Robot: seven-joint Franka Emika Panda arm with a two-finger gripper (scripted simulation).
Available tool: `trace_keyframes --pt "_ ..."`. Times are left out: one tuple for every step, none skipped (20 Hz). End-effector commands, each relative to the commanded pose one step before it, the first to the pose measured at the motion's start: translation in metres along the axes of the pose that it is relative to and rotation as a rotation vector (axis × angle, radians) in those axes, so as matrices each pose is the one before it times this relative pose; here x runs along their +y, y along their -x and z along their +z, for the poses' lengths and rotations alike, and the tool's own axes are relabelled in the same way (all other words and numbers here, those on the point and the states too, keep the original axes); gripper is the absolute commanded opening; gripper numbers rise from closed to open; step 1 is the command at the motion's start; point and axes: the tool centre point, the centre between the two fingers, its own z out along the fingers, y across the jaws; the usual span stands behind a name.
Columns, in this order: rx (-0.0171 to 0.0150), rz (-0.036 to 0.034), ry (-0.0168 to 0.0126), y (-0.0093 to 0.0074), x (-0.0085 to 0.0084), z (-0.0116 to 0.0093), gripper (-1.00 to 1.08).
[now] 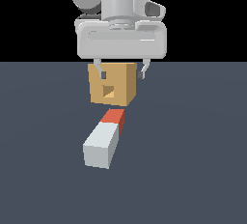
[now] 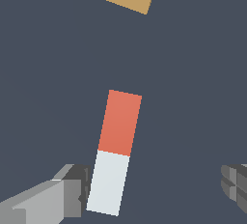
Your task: Insert the peg into the horizontal hole in a box.
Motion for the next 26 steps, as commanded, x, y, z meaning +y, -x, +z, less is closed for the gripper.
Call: trace_keyframes --pt "0.0 0.0 0.0 0.00001 0.00001 0.00001 1.0" --pt "0.00003 0.00069 0.00004 0.00032 -0.00011 0.00023 1.0" --pt "0.0001 0.00154 0.00001 0.00065 -0.00032 0.00075 1.0" --pt "0.00016 0.00276 0.00003 0.00119 -0.00053 0.00124 1.0" --pt "0.00022 0.0039 0.00004 0.0017 -0.00075 0.00174 1.0" --pt "0.00026 0.00507 0.00005 0.00221 -0.00097 0.00223 1.0" --pt "0.0003 0.00617 0.00007 0.00269 -0.00119 0.00272 1.0" --pt "0.00032 0.00727 0.00008 0.00316 -0.00142 0.00321 1.0" --pt "0.00035 0.00845 0.0001 0.00369 -0.00165 0.00369 1.0" --pt "0.00037 0.00954 0.00011 0.00416 -0.00187 0.00418 1.0" --pt "0.0004 0.01069 0.00012 0.00466 -0.00209 0.00467 1.0" --pt "0.00044 0.01179 0.00013 0.00514 -0.00231 0.00517 1.0" --pt "0.00052 0.01289 0.00014 0.00562 -0.00251 0.00568 1.0" --pt "0.00063 0.01395 0.00014 0.00607 -0.00269 0.00621 1.0" --pt "0.00074 0.01463 0.00013 0.00637 -0.00279 0.00657 1.0" --pt "0.00077 0.01363 0.00011 0.00592 -0.00256 0.00619 1.0" --pt "0.00077 0.01254 0.00009 0.00545 -0.00233 0.00573 1.0" --pt "0.00071 0.01143 0.00008 0.00496 -0.00212 0.00525 1.0" --pt "0.00064 0.01036 0.00007 0.00451 -0.00191 0.00475 1.0" --pt "0.00057 0.00922 0.00006 0.00401 -0.0017 0.00425 1.0" --pt "0.0005 0.00815 0.00005 0.00355 -0.00149 0.00375 1.0" --pt "0.00045 0.00703 0.00004 0.00306 -0.00128 0.00326 1.0" --pt "0.00041 0.00593 0.00003 0.00258 -0.00106 0.00276 1.0" --pt "0.00038 0.00482 0.00001 0.00209 -0.00085 0.00227 1.0" --pt "0.00036 0.00364 0.0 0.00156 -0.00063 0.00178 1.0" --pt "0.00036 0.00256 -0.00002 0.00109 -0.00041 0.00129 1.0"
